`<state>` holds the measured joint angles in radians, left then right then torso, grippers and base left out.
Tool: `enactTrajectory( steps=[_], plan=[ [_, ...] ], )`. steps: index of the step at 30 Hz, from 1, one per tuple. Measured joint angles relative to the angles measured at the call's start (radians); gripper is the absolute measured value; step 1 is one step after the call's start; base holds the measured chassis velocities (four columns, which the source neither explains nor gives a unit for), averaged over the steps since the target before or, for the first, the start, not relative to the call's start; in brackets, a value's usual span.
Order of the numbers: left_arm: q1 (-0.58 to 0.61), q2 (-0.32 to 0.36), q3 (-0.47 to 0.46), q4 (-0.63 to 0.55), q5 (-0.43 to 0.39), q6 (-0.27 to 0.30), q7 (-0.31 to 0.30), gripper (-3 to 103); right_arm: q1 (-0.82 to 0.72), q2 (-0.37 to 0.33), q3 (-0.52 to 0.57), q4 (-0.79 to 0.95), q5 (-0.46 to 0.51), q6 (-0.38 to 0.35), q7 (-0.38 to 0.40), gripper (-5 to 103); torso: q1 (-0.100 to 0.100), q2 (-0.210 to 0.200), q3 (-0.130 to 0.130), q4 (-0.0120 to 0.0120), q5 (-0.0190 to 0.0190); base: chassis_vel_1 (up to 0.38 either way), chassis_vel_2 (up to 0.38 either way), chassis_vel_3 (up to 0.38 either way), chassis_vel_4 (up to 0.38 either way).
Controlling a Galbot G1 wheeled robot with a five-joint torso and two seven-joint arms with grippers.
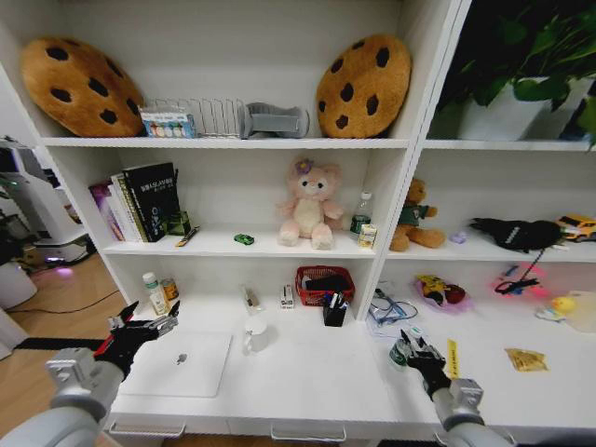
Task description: Organize the objects on the table.
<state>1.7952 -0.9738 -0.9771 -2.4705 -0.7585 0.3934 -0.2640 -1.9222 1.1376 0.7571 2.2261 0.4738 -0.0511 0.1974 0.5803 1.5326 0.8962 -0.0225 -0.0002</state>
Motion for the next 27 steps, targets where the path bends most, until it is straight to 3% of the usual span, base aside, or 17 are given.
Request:
enactTrajectory(
  steps=[4, 7, 8, 10, 11, 14, 22, 27],
  plan=[
    [0.0, 0.0, 0.0, 0.0, 0.0, 0.0, 0.0, 100, -0.169, 0.071, 0.044, 0.073, -0.023, 0.074, -0.033, 27, 0.0, 0.0, 0.0, -0.0002, 0.0002, 0.0, 0.0, 0.0, 0.0],
    [0.0, 0.0, 0.0, 0.0, 0.0, 0.0, 0.0, 100, -0.372, 0.147, 0.109, 0.114, -0.119, 0.232, -0.066, 27, 0.0, 0.0, 0.0, -0.0003, -0.0002, 0.0, 0.0, 0.0, 0.0],
    [0.0, 0.0, 0.0, 0.0, 0.0, 0.0, 0.0, 100, -0.372, 0.147, 0.109, 0.114, -0.119, 0.232, -0.066, 27, 0.0, 0.0, 0.0, -0.0003, -0.0002, 0.0, 0.0, 0.0, 0.0],
    [0.0, 0.0, 0.0, 0.0, 0.0, 0.0, 0.0, 100, -0.473, 0.173, 0.121, 0.101, -0.226, 0.352, -0.069, 27, 0.0, 0.0, 0.0, -0.0002, -0.0001, 0.0, 0.0, 0.0, 0.0],
    [0.0, 0.0, 0.0, 0.0, 0.0, 0.0, 0.0, 100, -0.473, 0.173, 0.121, 0.101, -0.226, 0.352, -0.069, 27, 0.0, 0.0, 0.0, -0.0002, -0.0001, 0.0, 0.0, 0.0, 0.0],
    [0.0, 0.0, 0.0, 0.0, 0.0, 0.0, 0.0, 100, -0.542, 0.191, 0.106, 0.019, -0.333, 0.481, -0.073, 27, 0.0, 0.0, 0.0, -0.0001, -0.0001, 0.0, 0.0, 0.0, 0.0],
    [0.0, 0.0, 0.0, 0.0, 0.0, 0.0, 0.0, 100, -0.53, 0.198, 0.025, -0.233, -0.416, 0.597, -0.062, 27, 0.0, 0.0, 0.0, -0.0001, 0.0003, 0.0, 0.0, 0.0, 0.0],
    [0.0, 0.0, 0.0, 0.0, 0.0, 0.0, 0.0, 100, -0.488, 0.19, -0.02, -0.373, -0.416, 0.617, -0.058, 27, 0.0, 0.0, 0.0, -0.0003, 0.0002, 0.0, 0.0, 0.0, 0.0]
  ],
)
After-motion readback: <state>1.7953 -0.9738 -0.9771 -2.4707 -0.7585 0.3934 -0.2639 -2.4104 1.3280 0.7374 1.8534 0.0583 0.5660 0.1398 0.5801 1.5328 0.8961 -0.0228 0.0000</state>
